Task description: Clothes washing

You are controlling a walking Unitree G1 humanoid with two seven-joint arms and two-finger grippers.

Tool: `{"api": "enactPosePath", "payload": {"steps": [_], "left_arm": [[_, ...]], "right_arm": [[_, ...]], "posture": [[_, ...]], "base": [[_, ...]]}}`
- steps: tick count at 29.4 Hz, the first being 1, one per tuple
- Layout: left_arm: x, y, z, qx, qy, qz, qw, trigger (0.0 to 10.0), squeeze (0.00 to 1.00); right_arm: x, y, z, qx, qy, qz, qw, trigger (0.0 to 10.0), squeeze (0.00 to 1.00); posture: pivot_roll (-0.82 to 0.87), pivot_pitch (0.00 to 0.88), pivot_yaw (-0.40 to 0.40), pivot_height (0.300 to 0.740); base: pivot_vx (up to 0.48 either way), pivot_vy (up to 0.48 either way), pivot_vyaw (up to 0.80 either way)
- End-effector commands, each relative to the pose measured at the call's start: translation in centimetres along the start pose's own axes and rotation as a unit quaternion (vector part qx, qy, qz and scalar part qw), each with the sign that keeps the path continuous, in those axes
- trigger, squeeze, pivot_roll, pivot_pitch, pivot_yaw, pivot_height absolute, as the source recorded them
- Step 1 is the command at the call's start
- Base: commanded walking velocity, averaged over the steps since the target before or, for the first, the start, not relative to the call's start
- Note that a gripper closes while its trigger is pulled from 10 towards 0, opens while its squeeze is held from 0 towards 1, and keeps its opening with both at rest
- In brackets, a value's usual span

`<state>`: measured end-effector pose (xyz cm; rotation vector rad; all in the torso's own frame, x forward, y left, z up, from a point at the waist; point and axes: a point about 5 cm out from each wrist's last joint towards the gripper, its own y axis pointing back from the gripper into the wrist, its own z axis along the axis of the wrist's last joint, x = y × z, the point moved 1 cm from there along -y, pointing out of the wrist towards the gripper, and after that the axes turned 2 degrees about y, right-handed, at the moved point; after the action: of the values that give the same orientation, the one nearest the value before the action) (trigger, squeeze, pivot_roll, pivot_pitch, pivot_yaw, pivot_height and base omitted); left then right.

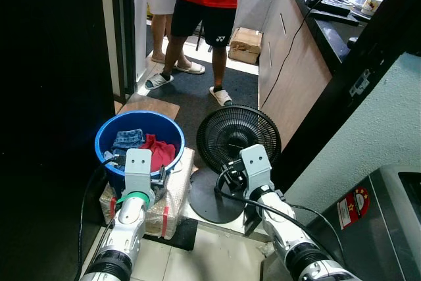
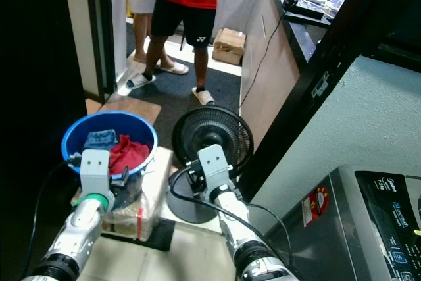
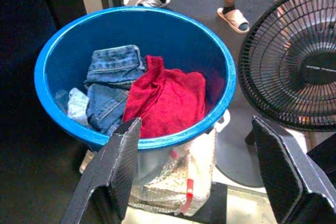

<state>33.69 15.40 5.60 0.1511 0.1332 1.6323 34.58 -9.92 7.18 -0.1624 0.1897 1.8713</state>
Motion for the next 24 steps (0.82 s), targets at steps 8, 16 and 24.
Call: {"api": "enactPosePath", "payload": {"steps": [8,16,24], "left_arm": [[0.6,-0.6,1.1,-0.005,-0.024,-0.008,1.0,10.0,0.0],[0.7,-0.7,1.4,-0.01,-0.03,-0.012,0.999,10.0,0.0],[1.0,-0.6,1.4,-0.012,-0.031,-0.011,0.999,10.0,0.0]], "right_arm": [[0.4,-0.2,0.1,0.0,-0.016,-0.023,1.0,10.0,0.0],[0.5,-0.2,0.1,0.0,-0.02,-0.026,0.999,10.0,0.0],[0.6,-0.2,0.0,0.001,-0.022,-0.027,0.999,10.0,0.0]], "posture": [[0.19,0.0,-0.052,0.74],[0.19,0.0,-0.045,0.74],[0.2,0.0,-0.044,0.74]], "base": [[0.0,0.0,0.0],[0.0,0.0,0.0],[0.0,0.0,0.0]]}}
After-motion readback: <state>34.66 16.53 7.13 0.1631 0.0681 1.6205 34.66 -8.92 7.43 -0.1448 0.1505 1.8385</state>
